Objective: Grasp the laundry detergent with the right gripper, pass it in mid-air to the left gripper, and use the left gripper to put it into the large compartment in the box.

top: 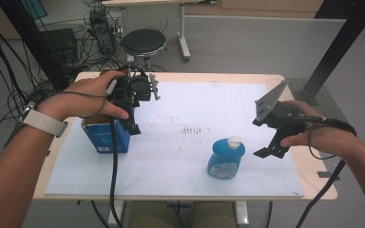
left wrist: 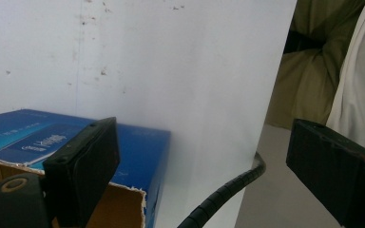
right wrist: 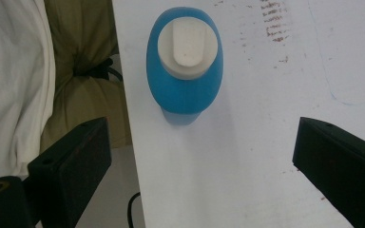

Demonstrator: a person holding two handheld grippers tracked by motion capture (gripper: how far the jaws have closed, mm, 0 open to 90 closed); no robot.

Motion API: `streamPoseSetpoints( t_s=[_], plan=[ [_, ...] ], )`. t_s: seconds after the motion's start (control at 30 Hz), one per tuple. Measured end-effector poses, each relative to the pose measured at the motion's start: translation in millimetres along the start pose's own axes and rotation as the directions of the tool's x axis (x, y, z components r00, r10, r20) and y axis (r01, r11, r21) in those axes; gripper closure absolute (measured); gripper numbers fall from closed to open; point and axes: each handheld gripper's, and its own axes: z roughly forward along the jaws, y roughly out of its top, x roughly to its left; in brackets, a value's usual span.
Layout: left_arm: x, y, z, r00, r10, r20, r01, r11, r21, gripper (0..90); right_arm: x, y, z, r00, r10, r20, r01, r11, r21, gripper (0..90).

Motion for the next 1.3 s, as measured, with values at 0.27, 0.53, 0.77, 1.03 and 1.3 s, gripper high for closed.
streamPoseSetpoints(
  t_s=[0.27, 0.53, 0.77, 1.03, 1.3],
  plan=[
    [-0.9, -0.3, 1.1, 1.0, -0.002, 0.002, 0.002, 1.0, -0.006, 11.3, 1.2, 0.6, 4.2, 1.0, 0.002, -0.005, -0.002, 1.0, -0.007, 5.6],
    [-2.0, 0.9, 0.9, 1.0, 0.0, 0.001, 0.0, 1.0, -0.001, 11.4, 1.7, -1.9, 10.3, 0.9998, 0.016, -0.013, -0.016, 1.0, -0.02, 4.6],
    [-2.2, 0.8, 1.3, 1.0, 0.0, -0.003, 0.0, 1.0, -0.003, 11.4, 2.1, -3.0, 12.9, 0.9998, 0.012, -0.013, -0.013, 1.0, -0.027, 4.4],
    [-2.2, 2.4, 1.8, 1.0, 0.005, -0.003, -0.005, 1.0, -0.002, 11.4, 2.7, -3.6, 18.2, 0.9998, 0.008, -0.016, -0.009, 0.999, -0.033, 4.4],
    [-1.8, 1.9, 1.6, 1.0, 0.005, -0.003, -0.005, 1.0, -0.003, 11.3, 2.6, -5.0, 23.2, 0.9998, 0.012, -0.015, -0.013, 0.999, -0.042, 4.6]
  ],
)
